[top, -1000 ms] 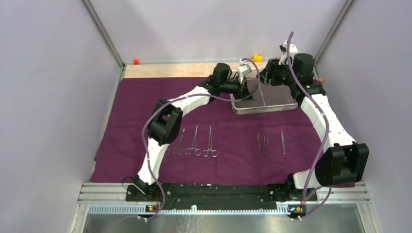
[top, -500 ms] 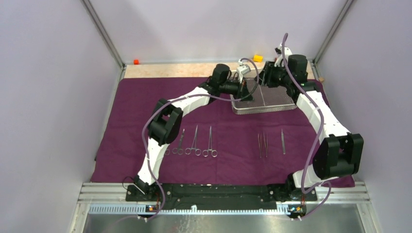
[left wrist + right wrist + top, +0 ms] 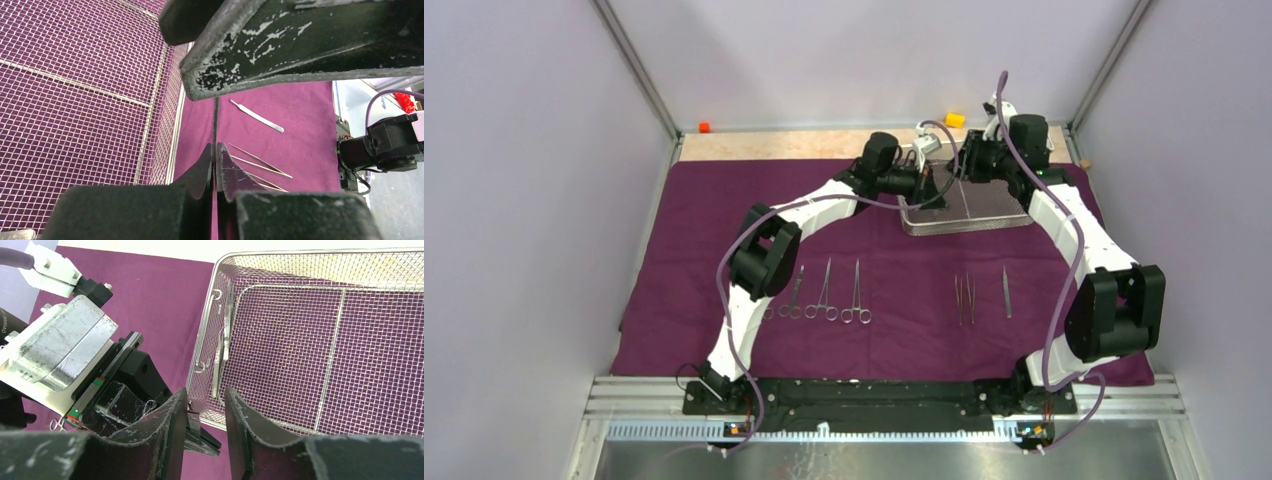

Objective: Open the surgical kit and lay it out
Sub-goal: Place the medical item in the surgical kit.

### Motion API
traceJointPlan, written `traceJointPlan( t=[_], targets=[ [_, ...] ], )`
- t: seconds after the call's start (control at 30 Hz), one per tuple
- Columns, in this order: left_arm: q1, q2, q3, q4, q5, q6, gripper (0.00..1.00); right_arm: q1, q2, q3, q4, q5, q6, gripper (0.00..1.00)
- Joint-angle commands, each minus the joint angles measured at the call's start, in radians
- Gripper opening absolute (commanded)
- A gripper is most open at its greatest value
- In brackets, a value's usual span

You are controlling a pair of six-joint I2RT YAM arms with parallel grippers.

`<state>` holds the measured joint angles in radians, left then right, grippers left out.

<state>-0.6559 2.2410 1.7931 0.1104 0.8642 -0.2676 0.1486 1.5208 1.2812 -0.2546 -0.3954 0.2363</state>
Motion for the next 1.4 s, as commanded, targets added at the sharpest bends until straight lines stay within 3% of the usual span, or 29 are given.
traceJointPlan(
  t=[0.0,0.57,0.83,1.17,1.37],
  targets=[
    [-0.005,-0.037,0.026,0.028,0.001,0.005,0.0,0.011,0.004,0.053,0.019,-0.017,0.003,0.31],
    [-0.008,-0.021,0.037,0.018,0.008,0.006,0.0,0.013,0.021,0.077,0.002,-0.014,-0.008,0.19],
    [-0.009,-0.018,0.037,0.012,0.001,0.012,0.01,0.014,0.024,0.081,-0.008,-0.001,-0.02,0.0],
    [-0.007,-0.033,0.074,-0.035,-0.003,0.061,0.54,0.015,-0.031,0.066,-0.053,0.094,-0.102,0.0],
    [0.008,-0.102,0.045,-0.099,-0.023,0.155,0.72,0.014,-0.1,0.053,-0.194,0.16,-0.219,0.0]
  ],
)
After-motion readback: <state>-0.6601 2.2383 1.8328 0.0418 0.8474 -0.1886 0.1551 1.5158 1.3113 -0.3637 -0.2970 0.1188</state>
